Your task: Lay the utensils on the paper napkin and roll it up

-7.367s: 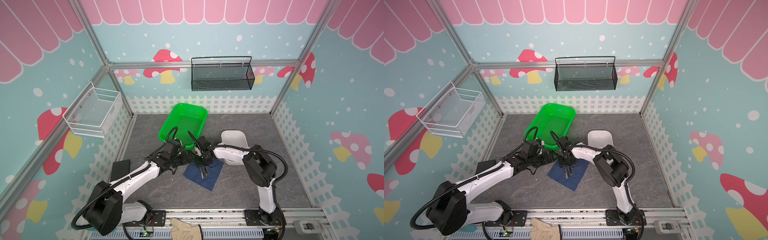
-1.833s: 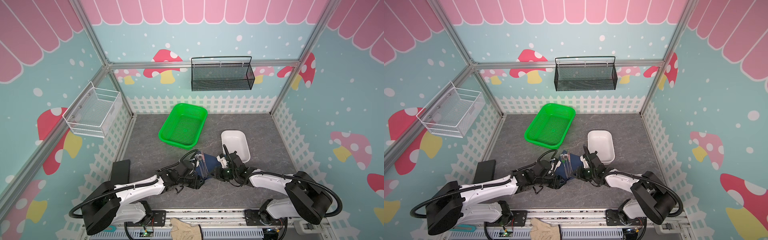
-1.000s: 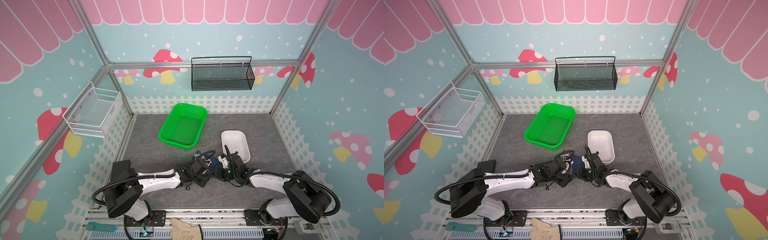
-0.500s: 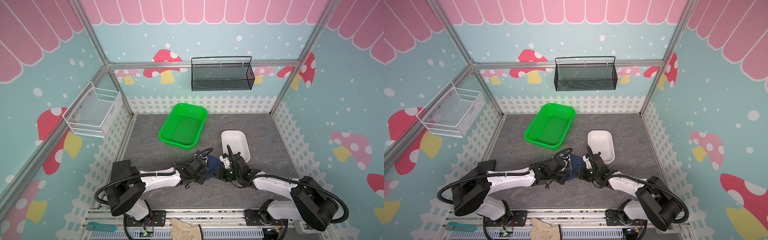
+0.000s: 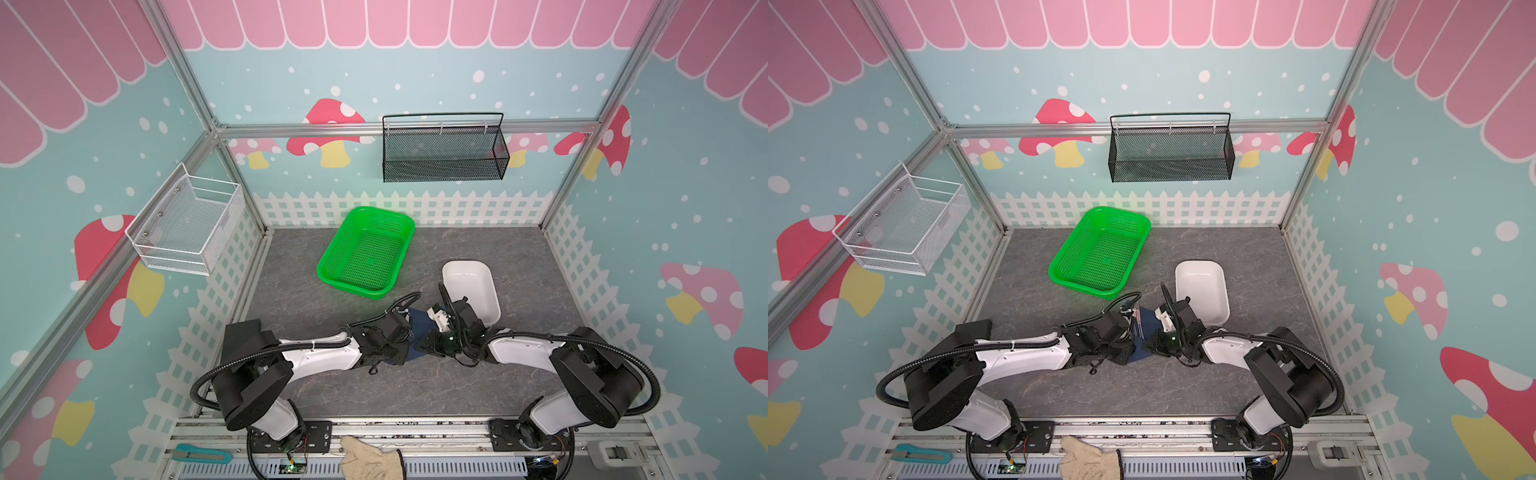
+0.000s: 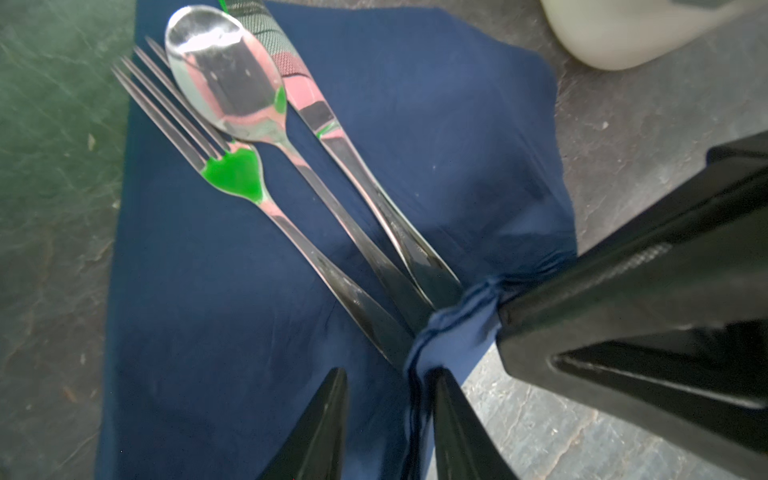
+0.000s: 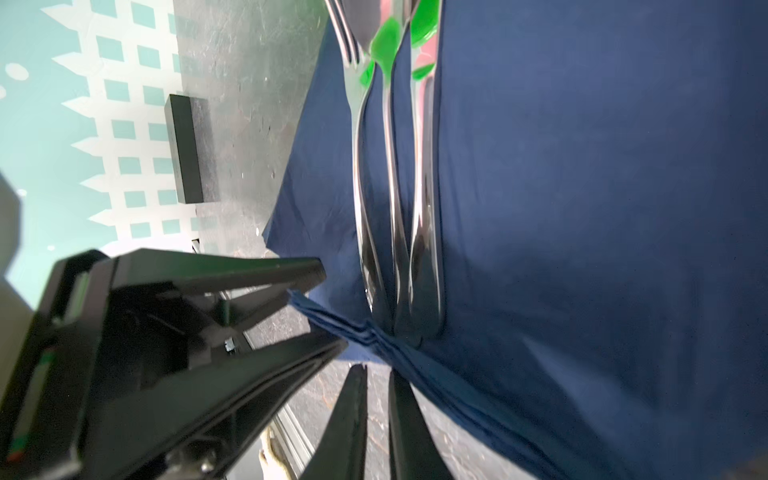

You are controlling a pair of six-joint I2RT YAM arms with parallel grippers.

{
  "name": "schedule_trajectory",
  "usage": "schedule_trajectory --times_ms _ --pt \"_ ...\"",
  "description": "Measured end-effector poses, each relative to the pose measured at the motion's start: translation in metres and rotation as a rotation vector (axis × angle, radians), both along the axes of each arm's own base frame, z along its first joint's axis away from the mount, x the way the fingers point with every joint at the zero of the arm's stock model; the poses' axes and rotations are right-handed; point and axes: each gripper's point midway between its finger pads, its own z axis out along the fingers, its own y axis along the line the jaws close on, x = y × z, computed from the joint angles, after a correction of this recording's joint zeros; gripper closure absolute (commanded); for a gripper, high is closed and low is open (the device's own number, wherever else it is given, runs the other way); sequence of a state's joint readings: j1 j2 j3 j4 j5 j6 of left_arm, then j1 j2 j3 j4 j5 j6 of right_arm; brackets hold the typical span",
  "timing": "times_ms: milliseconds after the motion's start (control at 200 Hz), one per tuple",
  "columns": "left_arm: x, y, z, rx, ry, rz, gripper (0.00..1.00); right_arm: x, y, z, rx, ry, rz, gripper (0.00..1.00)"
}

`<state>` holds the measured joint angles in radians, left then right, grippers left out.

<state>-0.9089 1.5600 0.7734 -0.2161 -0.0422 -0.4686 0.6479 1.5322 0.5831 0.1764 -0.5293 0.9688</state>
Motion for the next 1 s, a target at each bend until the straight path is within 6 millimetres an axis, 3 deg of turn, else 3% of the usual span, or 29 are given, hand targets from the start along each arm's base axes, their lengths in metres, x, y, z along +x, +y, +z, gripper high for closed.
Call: schedule_trajectory --times_ms 245,380,520,610,806,1001 --pt "-0.003 0.002 -0.003 -0.002 0.026 0.018 0.51 -0.001 -0.005 -0.02 -0.056 0.04 -0.012 0.87" --pt "-0.006 0.003 0.014 -0.066 0.013 0.041 0.5 -0.002 -0.007 -0.022 -0.066 0.047 -0.011 0.87" --pt "-0.011 0.002 0.042 -0.189 -0.006 0.068 0.54 -0.002 -0.007 -0.022 -0.07 0.042 -0.012 0.87" --pt "-0.016 -0.003 0.05 -0.269 0.013 0.075 0.62 -0.002 -0.007 -0.022 -0.071 0.04 -0.01 0.87" --pt "-0.026 -0.018 0.037 -0.362 0.134 0.106 0.68 -0.001 -0.007 -0.022 -0.072 0.038 -0.011 0.86" --pt "-0.027 -0.013 0.014 -0.351 0.205 0.199 0.69 0.0 -0.006 -0.022 -0.074 0.038 -0.008 0.86"
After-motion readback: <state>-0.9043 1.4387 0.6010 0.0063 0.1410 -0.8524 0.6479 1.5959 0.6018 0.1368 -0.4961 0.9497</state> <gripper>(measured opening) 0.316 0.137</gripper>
